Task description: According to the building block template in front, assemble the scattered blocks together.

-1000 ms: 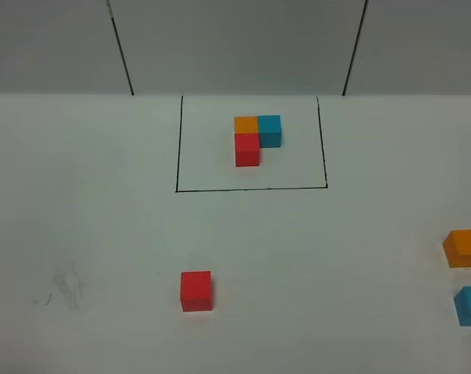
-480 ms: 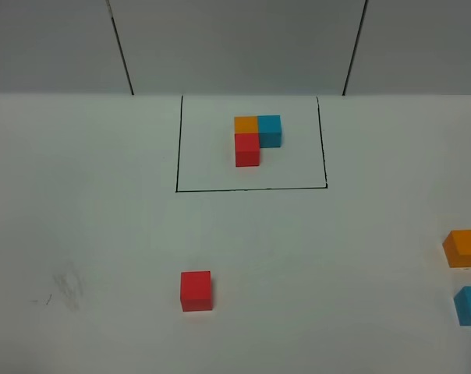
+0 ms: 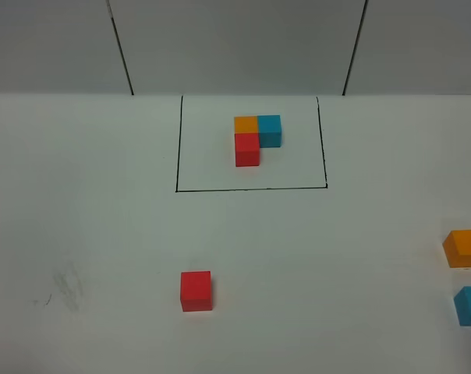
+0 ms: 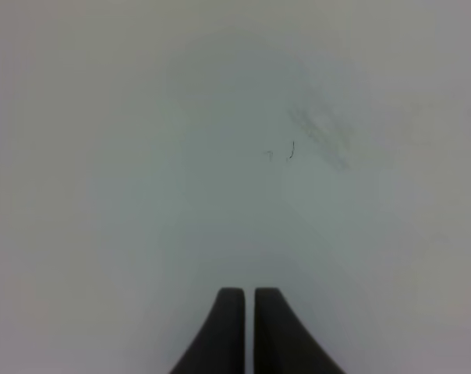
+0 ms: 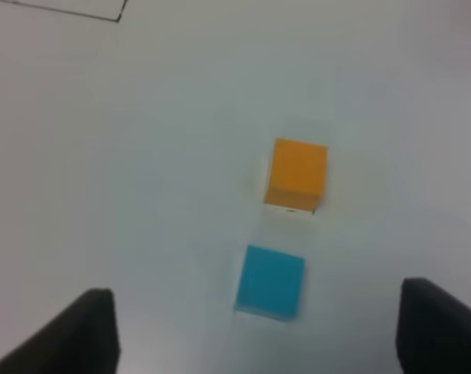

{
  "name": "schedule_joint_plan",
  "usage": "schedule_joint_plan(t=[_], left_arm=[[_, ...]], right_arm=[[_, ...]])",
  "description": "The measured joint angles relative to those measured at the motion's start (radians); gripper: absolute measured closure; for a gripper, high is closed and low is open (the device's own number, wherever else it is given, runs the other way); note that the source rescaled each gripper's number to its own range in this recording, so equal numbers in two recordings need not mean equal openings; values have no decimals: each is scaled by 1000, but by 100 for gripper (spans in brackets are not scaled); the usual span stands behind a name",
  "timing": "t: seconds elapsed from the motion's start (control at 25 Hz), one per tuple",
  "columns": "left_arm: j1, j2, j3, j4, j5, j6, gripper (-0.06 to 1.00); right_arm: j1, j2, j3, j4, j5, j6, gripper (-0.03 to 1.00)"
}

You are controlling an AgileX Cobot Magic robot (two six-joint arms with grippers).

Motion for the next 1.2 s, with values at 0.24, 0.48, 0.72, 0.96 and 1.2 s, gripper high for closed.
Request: schedule_joint_plan(t=[0.24,0.48,0.72,0.96,1.2], left_arm=[[0,0,0,0,0,-1,94],[0,0,0,0,0,-2,94],[0,0,0,0,1,-1,94],[0,0,0,0,1,-1,94],[0,0,0,0,1,-1,94]], right_arm=[[0,111,0,10,-79,-10,4],[0,251,-6,10,-167,-19,3],[0,373,-6,10,-253,-20,3],[0,452,-6,10,-321,-21,3],[0,545,-6,6,-381,-25,3]])
